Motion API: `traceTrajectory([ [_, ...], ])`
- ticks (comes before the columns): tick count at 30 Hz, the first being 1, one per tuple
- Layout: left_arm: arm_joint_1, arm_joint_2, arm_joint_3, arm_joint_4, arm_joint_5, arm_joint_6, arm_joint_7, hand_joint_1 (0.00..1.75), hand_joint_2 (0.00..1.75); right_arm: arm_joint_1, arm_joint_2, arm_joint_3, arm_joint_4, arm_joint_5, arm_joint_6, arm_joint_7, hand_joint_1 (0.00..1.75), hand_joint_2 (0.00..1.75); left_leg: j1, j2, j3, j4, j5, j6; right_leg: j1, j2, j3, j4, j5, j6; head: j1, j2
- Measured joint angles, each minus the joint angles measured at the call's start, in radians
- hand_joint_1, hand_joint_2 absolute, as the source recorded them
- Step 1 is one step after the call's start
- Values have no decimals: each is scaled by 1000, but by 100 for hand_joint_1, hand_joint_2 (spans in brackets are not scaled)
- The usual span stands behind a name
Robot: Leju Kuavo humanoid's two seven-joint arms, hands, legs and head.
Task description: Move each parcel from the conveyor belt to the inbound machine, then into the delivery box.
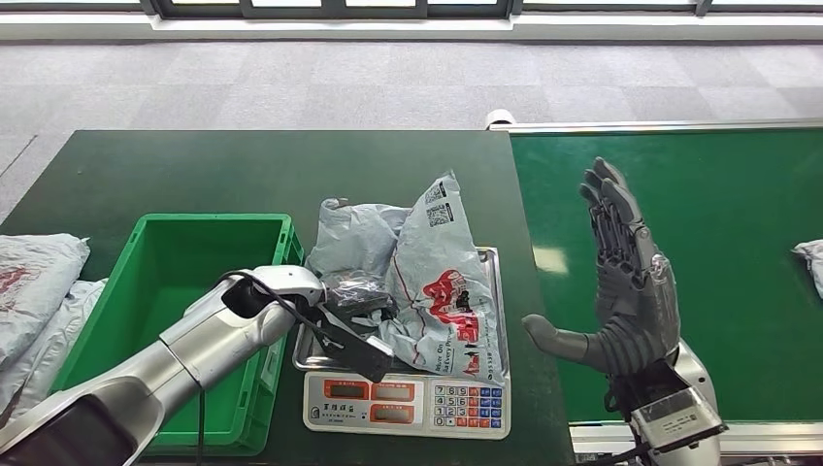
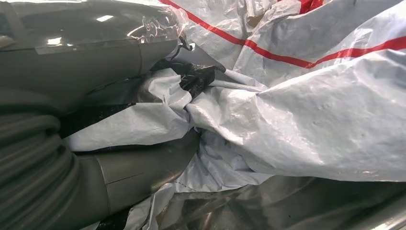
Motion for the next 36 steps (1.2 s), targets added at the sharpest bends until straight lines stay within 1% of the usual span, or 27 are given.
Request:
traceTrajectory([
  [4,5,9,-1,-5,1,11,8,175,175,0,0,1,0,0,0,-1,0,175,0,0,0,0,0,0,0,0,0,0,0,0,0,0],
  [5,7,12,-1,-7,-3,32,22,175,175,2,-1,1,0,1,-1,-2,0,175,0,0,0,0,0,0,0,0,0,0,0,0,0,0],
  [6,11,15,0,-13,-13,74,49,175,175,6,-1,1,0,3,-4,-5,0,175,0,0,1,0,0,0,0,0,0,0,0,0,0,0],
  [7,19,20,4,-23,-27,136,89,175,175,13,-1,1,-1,7,-10,-8,0,175,0,0,1,0,0,-1,0,0,0,0,0,0,0,0],
  [9,50,37,34,-64,-69,304,195,175,175,39,-3,1,-11,18,-23,-12,0,175,0,0,1,0,0,-1,0,0,0,0,0,0,0,0],
  [10,73,51,68,-102,-98,396,251,175,175,56,-4,0,-22,24,-29,-12,0,175,0,1,0,0,0,-1,0,1,-1,1,0,-1,0,0],
  [12,135,80,173,-202,-173,567,347,175,175,92,-5,-7,-47,37,-36,-11,0,175,0,2,0,0,0,-1,0,2,-2,1,0,-1,0,0],
  [14,206,104,301,-309,-247,707,404,175,175,122,-5,-14,-67,46,-41,-8,0,175,0,2,0,-1,-1,-2,0,3,-2,1,-1,-2,0,0],
  [16,286,118,437,-403,-306,827,434,175,175,142,-5,-16,-79,53,-44,-3,0,175,0,4,0,-1,-2,-3,0,4,-3,1,-2,-3,0,0],
  [18,385,125,575,-485,-349,929,452,175,175,153,-5,-16,-83,57,-49,2,0,175,0,6,1,-2,-3,-4,0,6,-3,1,-3,-4,0,0],
  [20,495,129,701,-552,-365,998,453,175,175,156,-6,-17,-84,58,-54,6,0,175,0,10,3,-2,-5,-4,0,9,-3,1,-4,-4,0,0],
  [23,629,128,841,-626,-379,1050,450,175,175,158,-11,-17,-84,57,-59,10,0,175,0,10,2,-2,-5,-4,0,9,-4,1,-5,-4,0,0],
  [26,712,119,930,-681,-417,1068,473,175,175,158,-17,-17,-84,53,-64,11,0,175,0,7,1,-2,-5,-4,0,5,-3,1,-6,-4,0,0],
  [30,783,89,1014,-739,-443,1069,498,175,175,168,-23,-17,-84,50,-70,11,0,175,0,7,1,-2,-5,-4,0,5,-3,1,-6,-4,0,0],
  [34,826,58,1059,-787,-467,1061,512,175,175,174,-24,-17,-84,50,-70,10,0,175,0,7,1,-2,-6,-4,0,5,-3,1,-6,-4,0,0],
  [36,842,41,1075,-808,-484,1039,526,175,175,174,-24,-17,-84,51,-68,11,0,175,0,7,1,-2,-6,-3,0,5,-2,1,-6,-4,0,0],
])
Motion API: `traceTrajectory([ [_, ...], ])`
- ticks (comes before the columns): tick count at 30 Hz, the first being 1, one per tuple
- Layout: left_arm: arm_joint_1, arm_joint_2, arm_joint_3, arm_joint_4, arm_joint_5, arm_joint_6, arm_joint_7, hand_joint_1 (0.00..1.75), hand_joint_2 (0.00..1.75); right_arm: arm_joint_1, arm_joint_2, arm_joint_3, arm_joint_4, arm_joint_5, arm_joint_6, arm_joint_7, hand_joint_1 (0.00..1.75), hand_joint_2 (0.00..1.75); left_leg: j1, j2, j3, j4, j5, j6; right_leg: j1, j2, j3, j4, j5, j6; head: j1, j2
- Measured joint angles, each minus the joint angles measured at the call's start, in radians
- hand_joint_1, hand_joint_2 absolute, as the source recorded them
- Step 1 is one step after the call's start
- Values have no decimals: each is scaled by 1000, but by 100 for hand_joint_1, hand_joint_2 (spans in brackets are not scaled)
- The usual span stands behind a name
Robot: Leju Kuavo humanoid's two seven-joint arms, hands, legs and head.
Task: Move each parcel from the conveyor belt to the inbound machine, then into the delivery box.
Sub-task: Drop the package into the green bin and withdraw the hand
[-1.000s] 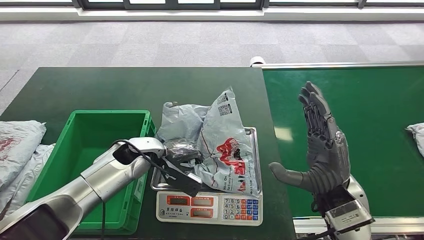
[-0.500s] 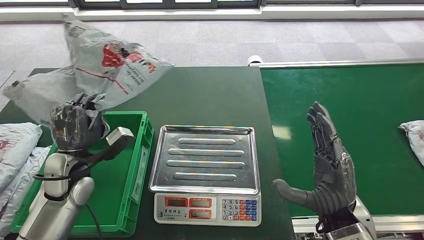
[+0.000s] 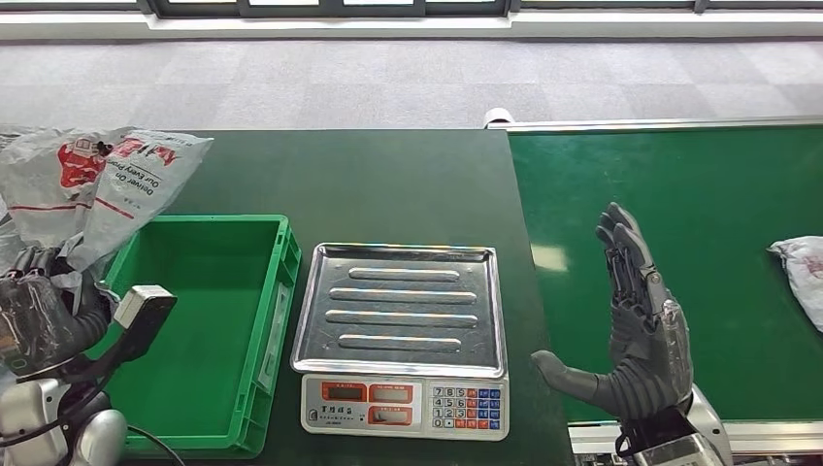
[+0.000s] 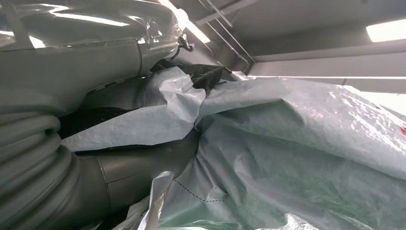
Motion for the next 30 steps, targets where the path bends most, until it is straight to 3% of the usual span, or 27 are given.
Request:
traceTrajectory([
  [3,21,-19,23,-21,-29,-91,39,175,175,3,0,-2,0,4,8,0,0,175,0,0,0,0,0,0,0,0,0,0,0,0,0,0],
  [7,70,-25,40,-31,-48,-288,72,175,175,7,0,-11,0,11,26,-3,0,175,0,0,0,0,0,0,0,0,0,0,0,0,0,0],
  [8,84,-25,40,-35,-48,-333,71,162,175,8,0,-13,0,11,30,-3,0,175,0,0,0,0,0,0,0,0,0,0,0,0,0,0],
  [11,117,-22,36,-45,-43,-446,65,39,175,8,1,-19,0,15,43,4,0,175,0,0,0,0,0,0,0,0,0,0,0,0,0,0],
  [12,123,-19,33,-47,-39,-470,63,8,175,8,3,-21,0,19,47,8,0,175,0,0,0,0,0,0,0,0,0,0,0,0,0,0],
  [13,127,-14,27,-48,-32,-487,61,1,131,9,4,-23,0,23,49,13,0,175,0,0,0,0,0,0,0,0,0,0,0,0,0,0],
  [16,134,1,9,-55,2,-502,55,0,0,16,10,-28,-1,33,52,25,0,175,0,0,0,0,0,0,0,0,0,0,0,0,0,0],
  [27,128,19,-9,-74,129,-447,19,0,0,23,14,-48,-1,39,47,42,0,175,0,0,1,0,0,0,0,0,0,0,0,0,0,0],
  [30,123,17,-10,-77,208,-358,-4,0,0,23,14,-50,-1,48,36,80,0,44,0,0,0,0,0,0,0,0,0,0,0,0,0,0],
])
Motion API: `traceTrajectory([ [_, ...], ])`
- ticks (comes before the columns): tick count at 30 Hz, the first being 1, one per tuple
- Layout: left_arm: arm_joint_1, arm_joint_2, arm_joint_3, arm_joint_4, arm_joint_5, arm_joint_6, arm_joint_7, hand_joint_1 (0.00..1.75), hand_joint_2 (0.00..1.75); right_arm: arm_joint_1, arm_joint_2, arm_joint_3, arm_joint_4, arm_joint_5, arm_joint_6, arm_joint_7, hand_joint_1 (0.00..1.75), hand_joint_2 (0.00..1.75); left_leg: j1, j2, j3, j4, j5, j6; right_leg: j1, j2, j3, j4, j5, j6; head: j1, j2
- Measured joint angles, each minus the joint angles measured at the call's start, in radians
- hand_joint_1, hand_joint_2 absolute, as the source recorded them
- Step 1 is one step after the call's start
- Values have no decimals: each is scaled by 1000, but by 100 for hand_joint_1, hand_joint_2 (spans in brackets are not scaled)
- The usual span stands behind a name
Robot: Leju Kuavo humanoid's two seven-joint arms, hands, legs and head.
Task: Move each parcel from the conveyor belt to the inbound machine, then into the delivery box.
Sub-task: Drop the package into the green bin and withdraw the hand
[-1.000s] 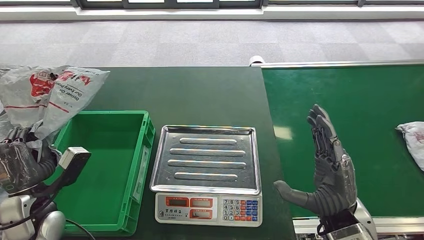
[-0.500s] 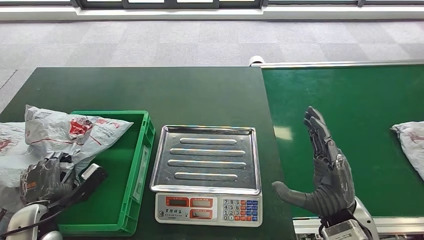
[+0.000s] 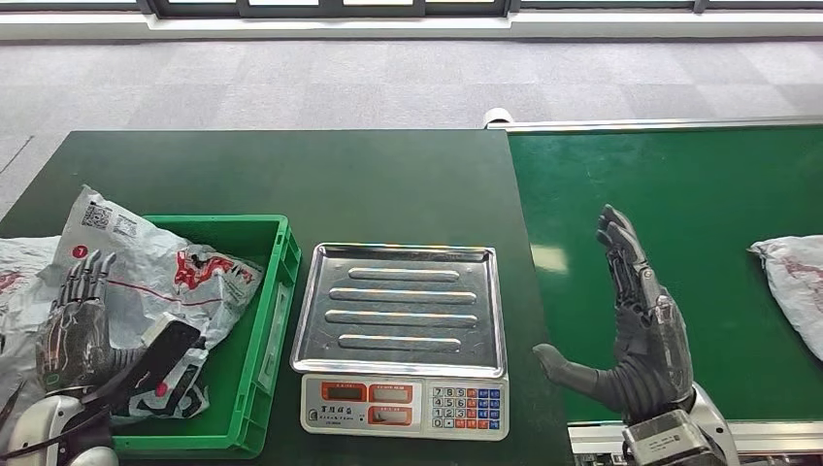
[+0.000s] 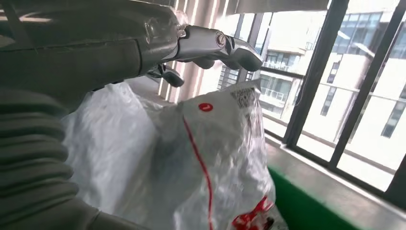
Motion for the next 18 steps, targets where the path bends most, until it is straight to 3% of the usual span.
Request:
traceTrajectory([
  [1,-4,-3,0,-3,55,46,-17,0,0,0,0,-1,0,11,-8,23,0,0,0,0,0,0,0,0,0,0,0,0,0,0,0,0],
  [2,-8,-8,0,-8,125,92,-39,0,0,1,0,-1,0,28,-18,50,0,0,0,0,0,0,0,0,0,0,0,0,0,0,0,0],
  [6,-17,-41,1,-37,376,199,-124,0,0,7,0,-15,5,106,-59,125,0,175,0,-1,0,0,0,0,0,-1,1,0,0,0,0,0],
  [11,-16,-78,13,-71,735,248,-204,0,0,17,4,-59,28,212,-135,215,0,175,0,-1,0,0,0,0,0,-2,1,0,0,0,0,0],
  [15,-20,-112,21,-100,1050,269,-270,0,0,15,18,-140,87,370,-214,360,0,175,0,-2,0,0,0,0,0,-2,1,0,0,0,0,0],
  [18,-38,-133,21,-120,1169,275,-280,0,0,0,23,-217,163,488,-243,461,0,175,0,-3,0,0,0,0,0,-3,2,0,0,1,0,0],
])
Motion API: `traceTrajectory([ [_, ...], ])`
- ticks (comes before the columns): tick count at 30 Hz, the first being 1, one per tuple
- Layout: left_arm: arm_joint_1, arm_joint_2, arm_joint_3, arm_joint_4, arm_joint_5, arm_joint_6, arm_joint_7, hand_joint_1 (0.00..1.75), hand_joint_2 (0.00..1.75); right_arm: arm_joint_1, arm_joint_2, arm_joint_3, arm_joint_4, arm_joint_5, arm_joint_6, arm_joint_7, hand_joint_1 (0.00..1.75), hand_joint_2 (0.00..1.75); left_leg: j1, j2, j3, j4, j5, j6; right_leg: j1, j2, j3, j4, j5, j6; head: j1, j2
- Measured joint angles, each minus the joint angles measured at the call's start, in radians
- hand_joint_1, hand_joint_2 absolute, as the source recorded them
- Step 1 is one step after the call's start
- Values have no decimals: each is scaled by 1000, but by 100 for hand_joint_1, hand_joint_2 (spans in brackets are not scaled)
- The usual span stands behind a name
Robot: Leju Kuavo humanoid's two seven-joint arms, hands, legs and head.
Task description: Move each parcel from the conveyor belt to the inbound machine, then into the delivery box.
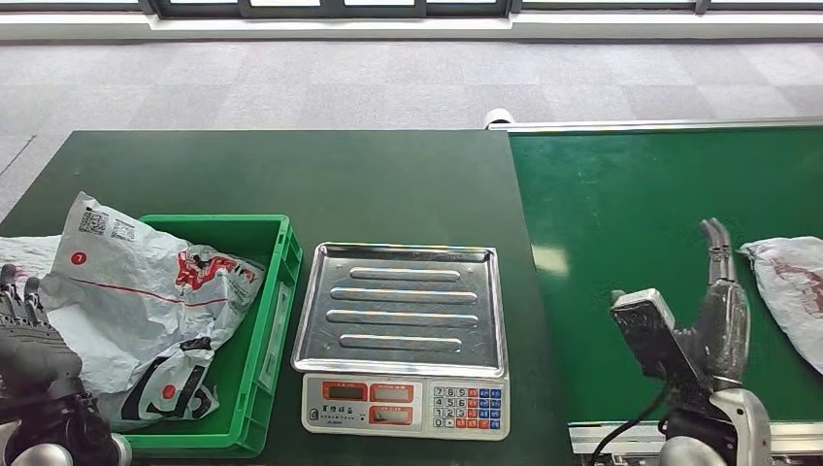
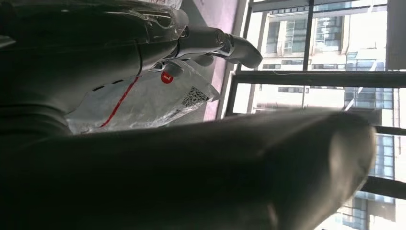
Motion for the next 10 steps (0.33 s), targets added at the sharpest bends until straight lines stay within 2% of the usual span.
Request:
traceTrajectory([
  [4,-18,-16,0,-18,30,1,-5,0,0,-17,2,-75,79,69,-6,43,0,0,0,0,0,0,0,0,0,0,0,0,0,0,0,0],
  [8,-34,-25,0,-22,31,-29,-18,0,0,-45,0,-114,144,256,73,177,0,0,0,0,1,0,0,0,0,0,0,0,0,0,0,0],
  [9,-42,-27,-1,-21,20,-38,-18,0,0,-55,-5,-128,169,303,110,218,0,44,0,0,1,0,0,0,0,0,0,0,0,0,0,0],
  [10,-46,-28,-1,-21,13,-42,-18,0,0,-60,-8,-136,182,328,130,240,0,58,0,0,1,0,0,0,0,0,0,0,0,0,0,0],
])
